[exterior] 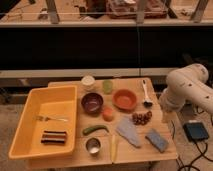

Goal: Wipe tray with brush

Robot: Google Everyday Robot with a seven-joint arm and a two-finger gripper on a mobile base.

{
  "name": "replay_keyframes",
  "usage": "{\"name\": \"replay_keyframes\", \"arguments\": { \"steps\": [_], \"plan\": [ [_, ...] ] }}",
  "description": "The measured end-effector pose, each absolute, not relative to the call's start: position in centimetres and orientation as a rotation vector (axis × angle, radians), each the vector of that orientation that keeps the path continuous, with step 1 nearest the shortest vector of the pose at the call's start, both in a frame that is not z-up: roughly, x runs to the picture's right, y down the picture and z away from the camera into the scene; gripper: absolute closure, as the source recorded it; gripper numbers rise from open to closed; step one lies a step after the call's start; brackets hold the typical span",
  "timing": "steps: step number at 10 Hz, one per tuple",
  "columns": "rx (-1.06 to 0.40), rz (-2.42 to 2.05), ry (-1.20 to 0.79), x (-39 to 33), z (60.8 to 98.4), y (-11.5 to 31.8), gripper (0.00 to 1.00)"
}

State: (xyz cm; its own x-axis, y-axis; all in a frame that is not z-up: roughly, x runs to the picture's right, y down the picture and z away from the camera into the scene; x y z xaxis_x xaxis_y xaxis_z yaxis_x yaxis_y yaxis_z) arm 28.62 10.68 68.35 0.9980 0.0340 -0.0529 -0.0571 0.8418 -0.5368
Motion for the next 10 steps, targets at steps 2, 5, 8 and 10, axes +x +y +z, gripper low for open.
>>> {"name": "replay_keyframes", "arguments": {
  "steps": [2, 5, 8, 10],
  "plan": [
    [-0.568, 0.048, 0.042, 28.6, 68.4, 10.7, 0.35],
    [-0.568, 0.048, 0.042, 28.6, 68.4, 10.7, 0.35],
    [-0.545, -0.001, 0.017, 28.5, 68.5, 10.4, 0.35],
    [-0.508, -0.176, -0.09, 29.6, 68.5, 10.0, 0.35]
  ]
}}
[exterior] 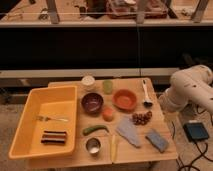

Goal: Wipe tray with brush

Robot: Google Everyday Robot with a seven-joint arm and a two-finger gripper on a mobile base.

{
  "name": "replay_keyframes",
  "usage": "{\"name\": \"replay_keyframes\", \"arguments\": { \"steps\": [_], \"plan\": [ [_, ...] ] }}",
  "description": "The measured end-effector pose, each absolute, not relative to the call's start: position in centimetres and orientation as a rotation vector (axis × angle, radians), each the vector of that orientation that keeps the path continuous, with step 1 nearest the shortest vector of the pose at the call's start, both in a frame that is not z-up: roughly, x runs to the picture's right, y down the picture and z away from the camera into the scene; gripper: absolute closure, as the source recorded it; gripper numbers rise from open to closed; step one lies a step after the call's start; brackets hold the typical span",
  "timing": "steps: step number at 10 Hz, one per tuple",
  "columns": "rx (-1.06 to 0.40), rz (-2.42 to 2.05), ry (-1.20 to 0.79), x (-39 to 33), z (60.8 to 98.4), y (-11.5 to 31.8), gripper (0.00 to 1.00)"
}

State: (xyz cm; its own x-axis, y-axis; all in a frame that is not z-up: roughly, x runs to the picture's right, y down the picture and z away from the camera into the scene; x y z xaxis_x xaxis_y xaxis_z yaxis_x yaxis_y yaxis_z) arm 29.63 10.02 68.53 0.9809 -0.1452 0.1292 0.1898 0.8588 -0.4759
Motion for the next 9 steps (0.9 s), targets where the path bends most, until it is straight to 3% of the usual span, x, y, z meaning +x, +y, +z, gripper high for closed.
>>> {"name": "replay_keyframes", "arguments": {
  "steps": [4, 9],
  "plan": [
    [-0.428, -0.586, -0.306, 31.0, 67.3, 9.7, 0.35],
    [-0.319, -0.774, -0.351, 31.5, 66.9, 9.1, 0.35]
  ]
}}
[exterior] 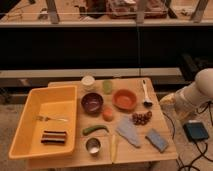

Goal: Wipe tray with brush

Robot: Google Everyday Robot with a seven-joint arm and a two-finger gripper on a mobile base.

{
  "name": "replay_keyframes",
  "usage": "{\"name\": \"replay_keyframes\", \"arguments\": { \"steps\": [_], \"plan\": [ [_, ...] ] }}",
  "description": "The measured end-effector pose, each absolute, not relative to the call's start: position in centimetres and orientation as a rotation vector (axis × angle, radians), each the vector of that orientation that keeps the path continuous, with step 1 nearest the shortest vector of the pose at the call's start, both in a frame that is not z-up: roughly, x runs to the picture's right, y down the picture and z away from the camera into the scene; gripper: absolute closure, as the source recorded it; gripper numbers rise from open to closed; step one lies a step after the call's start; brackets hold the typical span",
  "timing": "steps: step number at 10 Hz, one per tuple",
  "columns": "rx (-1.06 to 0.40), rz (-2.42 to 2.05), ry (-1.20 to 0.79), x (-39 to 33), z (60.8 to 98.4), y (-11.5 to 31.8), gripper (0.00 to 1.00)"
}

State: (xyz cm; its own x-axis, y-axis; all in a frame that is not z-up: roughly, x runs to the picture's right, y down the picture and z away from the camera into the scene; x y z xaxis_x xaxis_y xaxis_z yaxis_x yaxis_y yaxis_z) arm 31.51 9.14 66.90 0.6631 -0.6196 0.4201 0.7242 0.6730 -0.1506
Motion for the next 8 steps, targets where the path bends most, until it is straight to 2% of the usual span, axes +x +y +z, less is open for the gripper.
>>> {"name": "replay_keyframes", "arguments": {
  "steps": [4, 8],
  "plan": [
    [-0.102, -1.123, -0.277, 30.7, 69.0, 4.9, 0.35],
    [-0.04, -1.388, -0.244, 30.3, 71.5, 1.3, 0.35]
  ]
}}
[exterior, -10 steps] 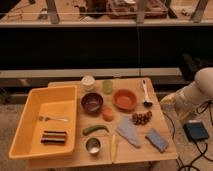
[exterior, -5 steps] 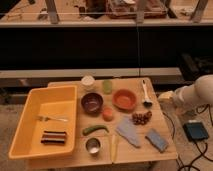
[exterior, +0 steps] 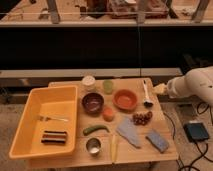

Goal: Wipe tray with brush

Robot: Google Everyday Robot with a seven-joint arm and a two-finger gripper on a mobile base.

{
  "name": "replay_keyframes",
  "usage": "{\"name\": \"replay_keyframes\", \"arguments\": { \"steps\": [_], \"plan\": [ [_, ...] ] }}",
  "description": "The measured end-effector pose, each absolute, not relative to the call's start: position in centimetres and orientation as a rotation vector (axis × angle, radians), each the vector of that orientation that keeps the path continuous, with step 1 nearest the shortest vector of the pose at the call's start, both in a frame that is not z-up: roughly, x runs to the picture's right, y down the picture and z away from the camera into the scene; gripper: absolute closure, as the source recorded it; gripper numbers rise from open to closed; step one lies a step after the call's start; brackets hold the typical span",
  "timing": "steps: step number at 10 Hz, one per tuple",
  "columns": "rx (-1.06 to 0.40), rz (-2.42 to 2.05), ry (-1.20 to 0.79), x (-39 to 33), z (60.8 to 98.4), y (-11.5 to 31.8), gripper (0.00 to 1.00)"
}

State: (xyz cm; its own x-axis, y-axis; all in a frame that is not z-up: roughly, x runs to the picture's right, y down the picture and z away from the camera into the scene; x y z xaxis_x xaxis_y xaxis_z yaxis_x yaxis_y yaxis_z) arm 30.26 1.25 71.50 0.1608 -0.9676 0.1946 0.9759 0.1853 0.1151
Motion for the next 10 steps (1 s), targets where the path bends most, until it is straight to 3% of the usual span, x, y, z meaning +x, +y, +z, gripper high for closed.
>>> {"name": "replay_keyframes", "arguments": {
  "steps": [5, 8, 10],
  "plan": [
    [-0.037, -1.538, -0.219, 28.3, 72.4, 2.3, 0.35],
    [-0.03, -1.7, -0.22, 25.4, 76.9, 0.3, 0.35],
    [-0.054, -1.783, -0.249, 23.5, 82.1, -1.8, 0.35]
  ]
}}
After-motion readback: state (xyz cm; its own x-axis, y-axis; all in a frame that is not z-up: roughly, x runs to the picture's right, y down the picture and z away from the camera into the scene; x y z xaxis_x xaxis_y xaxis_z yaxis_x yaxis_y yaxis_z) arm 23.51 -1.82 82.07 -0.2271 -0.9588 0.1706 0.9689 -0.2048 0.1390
